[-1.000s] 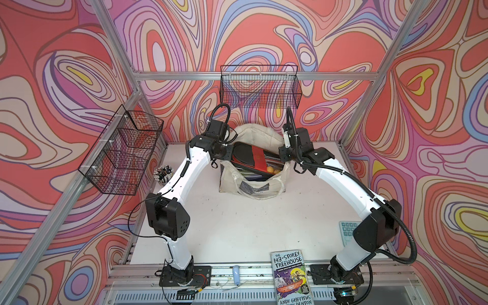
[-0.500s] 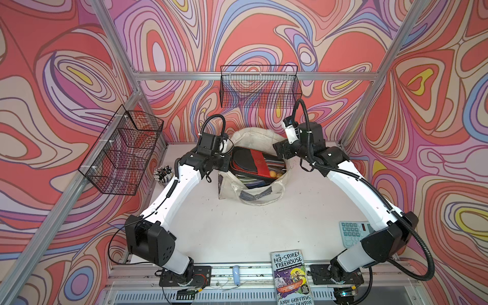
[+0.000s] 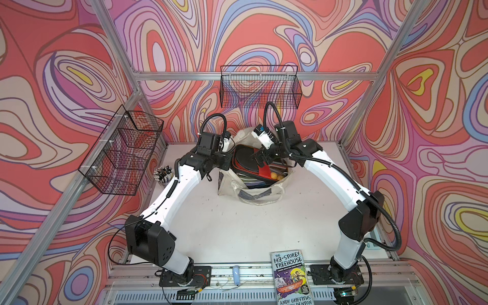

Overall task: Remove the ping pong set from the canvas bag
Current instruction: Adjust the canvas bag at the center of the board.

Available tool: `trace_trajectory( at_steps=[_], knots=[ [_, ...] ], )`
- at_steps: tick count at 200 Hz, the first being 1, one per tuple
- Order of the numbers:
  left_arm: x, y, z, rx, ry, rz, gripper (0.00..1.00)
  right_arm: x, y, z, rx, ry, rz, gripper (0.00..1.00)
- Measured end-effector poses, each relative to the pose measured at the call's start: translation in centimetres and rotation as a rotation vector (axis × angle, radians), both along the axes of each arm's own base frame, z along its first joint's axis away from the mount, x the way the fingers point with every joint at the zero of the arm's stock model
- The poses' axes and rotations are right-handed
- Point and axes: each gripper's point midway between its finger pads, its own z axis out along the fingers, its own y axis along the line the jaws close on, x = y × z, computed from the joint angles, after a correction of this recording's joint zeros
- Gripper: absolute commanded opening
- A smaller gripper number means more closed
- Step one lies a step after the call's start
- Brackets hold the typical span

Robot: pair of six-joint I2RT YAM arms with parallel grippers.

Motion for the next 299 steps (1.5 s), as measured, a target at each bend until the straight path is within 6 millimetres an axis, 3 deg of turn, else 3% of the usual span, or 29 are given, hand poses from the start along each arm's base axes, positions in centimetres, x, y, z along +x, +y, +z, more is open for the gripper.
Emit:
trace_trajectory(
  at_steps=[29, 67, 85, 111, 149, 188, 204, 230, 273, 289, 299],
  knots=[
    [0.4, -0.6, 0.9, -0.019, -0.04, -0.025, 0.0, 0.2, 0.4, -2.1, -0.02, 0.049, 0.012, 0.98],
    [0.6, -0.4, 0.8, -0.007, -0.046, -0.009, 0.0, 0.5, 0.6, -2.3, -0.012, 0.045, 0.008, 0.98],
    [0.6, 0.0, 0.2, 0.012, -0.04, 0.01, 0.14, 0.6, 0.7, -2.6, -0.009, 0.045, 0.005, 0.98],
    [0.8, 0.6, 0.4, 0.033, -0.055, 0.032, 0.24, 0.6, 0.6, -3.4, -0.013, 0.062, -0.001, 0.98],
    [1.6, 1.0, 5.3, 0.032, -0.187, 0.048, 0.41, 0.5, 0.4, -4.5, -0.023, 0.08, -0.012, 0.98],
    [3.0, 0.6, 10.9, 0.045, -0.326, 0.028, 0.83, 0.4, 0.3, -5.2, -0.032, 0.093, -0.015, 0.98],
    [4.4, 0.1, 12.0, 0.052, -0.35, 0.007, 0.9, 0.4, 0.3, -5.5, -0.035, 0.1, -0.016, 0.98],
    [7.3, -0.7, 10.5, 0.066, -0.304, -0.046, 0.92, 0.3, 0.2, -5.7, -0.037, 0.105, -0.017, 0.98],
    [10.6, -0.9, 2.3, 0.09, -0.098, -0.114, 0.91, 0.2, 0.1, -5.9, -0.046, 0.11, -0.02, 0.98],
    [11.0, -0.9, 0.5, 0.095, -0.047, -0.127, 0.87, 0.2, 0.0, -6.0, -0.053, 0.114, -0.022, 0.98],
    [11.2, -1.0, -0.1, 0.092, -0.03, -0.134, 0.77, 0.1, -0.1, -6.1, -0.057, 0.115, -0.023, 0.98]
  ],
)
